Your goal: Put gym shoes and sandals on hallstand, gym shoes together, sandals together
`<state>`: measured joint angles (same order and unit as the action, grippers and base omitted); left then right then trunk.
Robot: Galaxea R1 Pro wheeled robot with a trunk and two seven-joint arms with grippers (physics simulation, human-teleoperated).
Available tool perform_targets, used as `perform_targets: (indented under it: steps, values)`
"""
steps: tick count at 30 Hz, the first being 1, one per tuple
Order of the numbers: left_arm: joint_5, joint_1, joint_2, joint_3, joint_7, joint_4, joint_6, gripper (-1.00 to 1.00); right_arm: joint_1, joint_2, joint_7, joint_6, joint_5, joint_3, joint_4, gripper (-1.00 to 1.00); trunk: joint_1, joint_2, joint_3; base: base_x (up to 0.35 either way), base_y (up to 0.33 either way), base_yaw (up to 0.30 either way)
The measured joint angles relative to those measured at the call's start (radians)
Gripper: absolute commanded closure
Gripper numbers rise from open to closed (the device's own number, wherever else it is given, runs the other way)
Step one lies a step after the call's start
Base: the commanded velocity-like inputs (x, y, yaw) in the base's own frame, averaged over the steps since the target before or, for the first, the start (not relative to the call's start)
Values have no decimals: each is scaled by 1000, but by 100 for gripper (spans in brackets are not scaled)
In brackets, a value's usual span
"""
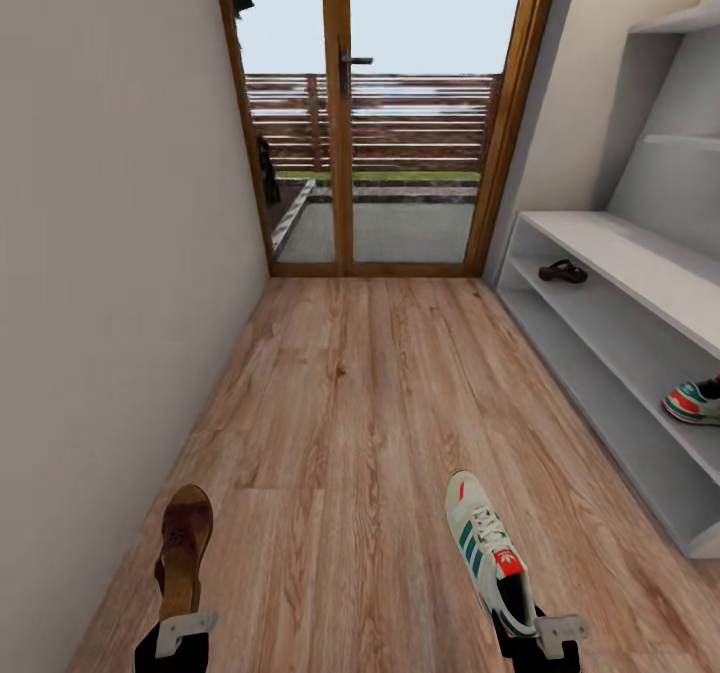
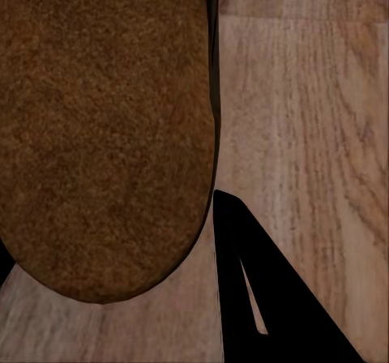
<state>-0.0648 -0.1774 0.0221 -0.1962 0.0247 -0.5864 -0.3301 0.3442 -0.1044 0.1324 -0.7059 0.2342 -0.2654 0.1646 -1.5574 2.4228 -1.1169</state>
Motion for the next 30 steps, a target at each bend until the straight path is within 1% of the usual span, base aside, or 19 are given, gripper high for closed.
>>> perform_targets:
  steps: [30]
  values:
    - [0,0,0,-1,0,12,0,100,0,0,2,0,0,0,0,100,0,0,0,337,0,0]
